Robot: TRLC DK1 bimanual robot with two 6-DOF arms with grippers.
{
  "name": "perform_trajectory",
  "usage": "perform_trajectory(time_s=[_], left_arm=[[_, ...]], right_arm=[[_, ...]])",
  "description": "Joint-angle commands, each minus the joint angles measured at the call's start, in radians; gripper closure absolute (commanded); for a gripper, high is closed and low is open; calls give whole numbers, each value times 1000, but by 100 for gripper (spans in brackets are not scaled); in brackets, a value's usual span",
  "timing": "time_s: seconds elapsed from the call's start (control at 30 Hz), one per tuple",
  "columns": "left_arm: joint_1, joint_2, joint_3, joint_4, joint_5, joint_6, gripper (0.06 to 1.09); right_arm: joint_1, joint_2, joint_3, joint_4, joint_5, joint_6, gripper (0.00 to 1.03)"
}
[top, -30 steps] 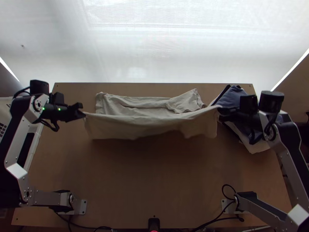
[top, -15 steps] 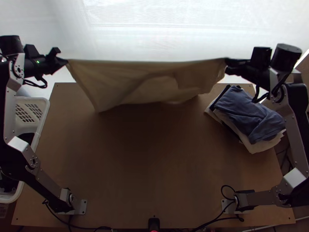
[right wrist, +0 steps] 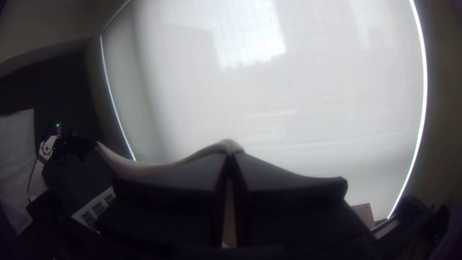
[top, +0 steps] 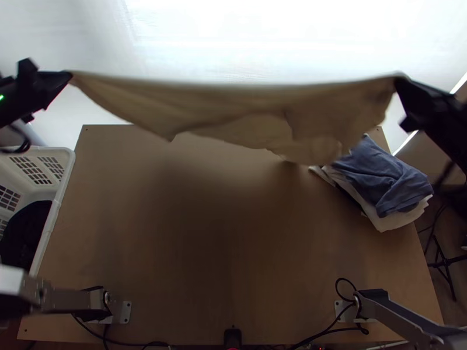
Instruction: Fold the t-shirt
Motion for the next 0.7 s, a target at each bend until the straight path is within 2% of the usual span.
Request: perform_trajectory(time_s=[0.0, 0.13, 0.53, 0.67], left_arm=[[132, -328, -172, -31, 281, -12, 105], [233, -450, -215, -37, 409, -12, 105], [233, -526, -232, -45, 435, -12, 105], [232, -534, -286, -45, 433, -4, 105]], right_arm=[[1, -190, 52, -252, 1, -57, 100], [-8, -231, 132, -381, 11, -77, 100], [-19, -233, 269, -438, 34, -80, 100], [-16, -242, 186, -458, 32, -100, 100]])
